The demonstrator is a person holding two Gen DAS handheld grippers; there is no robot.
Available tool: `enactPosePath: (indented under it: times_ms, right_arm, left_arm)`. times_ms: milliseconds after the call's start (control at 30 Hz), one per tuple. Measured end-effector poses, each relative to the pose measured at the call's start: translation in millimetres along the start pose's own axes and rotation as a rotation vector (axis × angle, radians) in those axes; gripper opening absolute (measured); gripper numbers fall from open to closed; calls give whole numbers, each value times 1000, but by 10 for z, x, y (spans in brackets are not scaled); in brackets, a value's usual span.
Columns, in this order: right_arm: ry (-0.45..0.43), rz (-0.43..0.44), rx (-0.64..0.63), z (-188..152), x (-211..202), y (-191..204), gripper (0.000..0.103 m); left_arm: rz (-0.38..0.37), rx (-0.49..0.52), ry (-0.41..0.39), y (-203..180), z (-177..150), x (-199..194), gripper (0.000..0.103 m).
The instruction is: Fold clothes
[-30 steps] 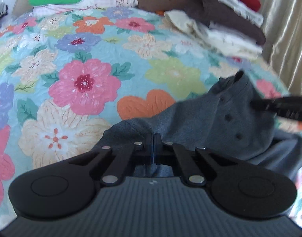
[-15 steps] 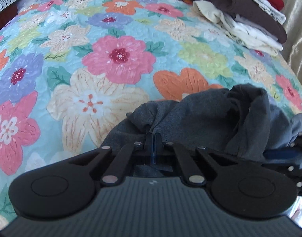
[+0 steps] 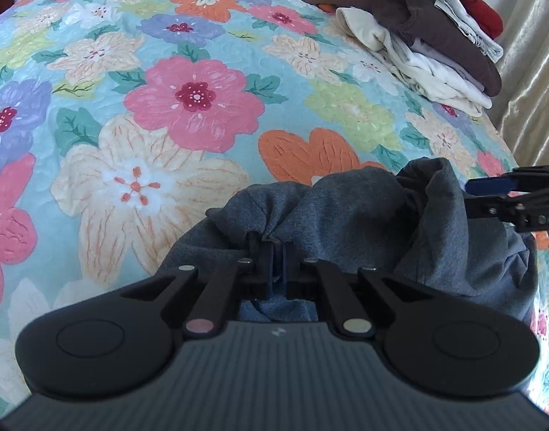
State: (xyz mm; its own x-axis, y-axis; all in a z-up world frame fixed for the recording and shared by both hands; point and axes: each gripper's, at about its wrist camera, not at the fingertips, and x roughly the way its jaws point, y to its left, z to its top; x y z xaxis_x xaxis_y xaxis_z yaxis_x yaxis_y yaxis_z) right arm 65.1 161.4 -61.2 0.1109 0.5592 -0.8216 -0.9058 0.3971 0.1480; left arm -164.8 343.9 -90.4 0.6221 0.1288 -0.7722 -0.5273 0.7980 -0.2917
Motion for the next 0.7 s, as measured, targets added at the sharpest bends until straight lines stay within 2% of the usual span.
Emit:
enactPosePath:
  times_ms: [67, 133, 167, 200, 233, 267, 367, 433, 533, 667, 700]
  right_arm:
    - [20, -4, 70, 15, 180, -81, 59]
    - [15, 53, 67, 7, 258, -53, 58]
    - [12, 83, 64, 3, 294, -37, 55]
    - [3, 94, 45, 0, 285, -4, 35]
    - [-5, 103, 24, -2, 271, 30, 13]
    - [-20, 88, 10, -9, 234, 56, 13]
    - [-105, 17, -8, 2, -2, 37, 10]
    - [-164, -34, 5, 16, -185, -36, 10]
    - [-245, -151, -1, 54, -451, -139, 9]
    - [-350, -310, -17, 118, -775, -242, 9]
    - [-354, -336, -16, 127, -802, -278, 9]
  left_arm:
    - [-23, -6, 18, 14, -2, 96, 7]
    - [-62, -28, 34, 37, 6, 182, 16]
    - [-83, -43, 37, 47, 6, 218, 23]
    - [-102, -55, 40, 54, 6, 254, 28]
    - [-107, -42, 40, 32, 5, 279, 28]
    - [-95, -8, 37, -13, 4, 294, 25]
    - [-32, 93, 8, -187, -3, 284, 0]
    - [-27, 114, -5, -239, 0, 262, 0]
    - [-41, 89, -4, -207, 18, 224, 0]
    - [4, 83, -7, -165, 10, 175, 0]
    - [14, 81, -7, -155, 8, 162, 0]
